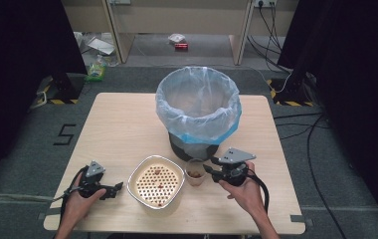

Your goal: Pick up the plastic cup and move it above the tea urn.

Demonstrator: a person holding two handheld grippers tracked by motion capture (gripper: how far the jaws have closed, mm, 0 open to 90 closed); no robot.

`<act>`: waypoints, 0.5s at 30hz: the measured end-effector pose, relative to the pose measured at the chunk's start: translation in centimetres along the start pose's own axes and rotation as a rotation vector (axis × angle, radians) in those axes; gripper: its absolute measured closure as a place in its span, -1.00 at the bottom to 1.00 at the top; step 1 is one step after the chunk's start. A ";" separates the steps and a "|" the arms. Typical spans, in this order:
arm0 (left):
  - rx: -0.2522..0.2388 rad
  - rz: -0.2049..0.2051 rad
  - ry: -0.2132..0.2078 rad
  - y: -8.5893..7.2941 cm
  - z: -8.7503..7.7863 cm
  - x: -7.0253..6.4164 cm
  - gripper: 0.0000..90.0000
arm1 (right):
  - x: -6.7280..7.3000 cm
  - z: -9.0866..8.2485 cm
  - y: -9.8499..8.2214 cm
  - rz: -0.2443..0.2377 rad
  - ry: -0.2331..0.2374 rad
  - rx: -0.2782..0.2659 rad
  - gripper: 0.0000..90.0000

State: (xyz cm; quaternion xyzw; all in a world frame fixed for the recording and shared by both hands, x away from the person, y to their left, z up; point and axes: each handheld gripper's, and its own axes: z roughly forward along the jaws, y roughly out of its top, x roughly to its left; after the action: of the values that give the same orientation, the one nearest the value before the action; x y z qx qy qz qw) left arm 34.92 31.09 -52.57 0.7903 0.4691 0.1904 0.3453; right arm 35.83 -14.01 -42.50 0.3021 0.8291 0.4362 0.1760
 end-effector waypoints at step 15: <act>0.000 0.000 0.000 0.0 0.0 0.0 -1.00 | 0.0 1.3 0.5 -0.027 0.007 0.040 0.36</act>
State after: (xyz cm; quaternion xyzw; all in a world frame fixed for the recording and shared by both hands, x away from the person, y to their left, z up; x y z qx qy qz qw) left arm 34.92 31.09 -52.57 0.7903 0.4691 0.1904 0.3453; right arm 36.74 -13.02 -42.81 0.2929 0.8422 0.4184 0.1728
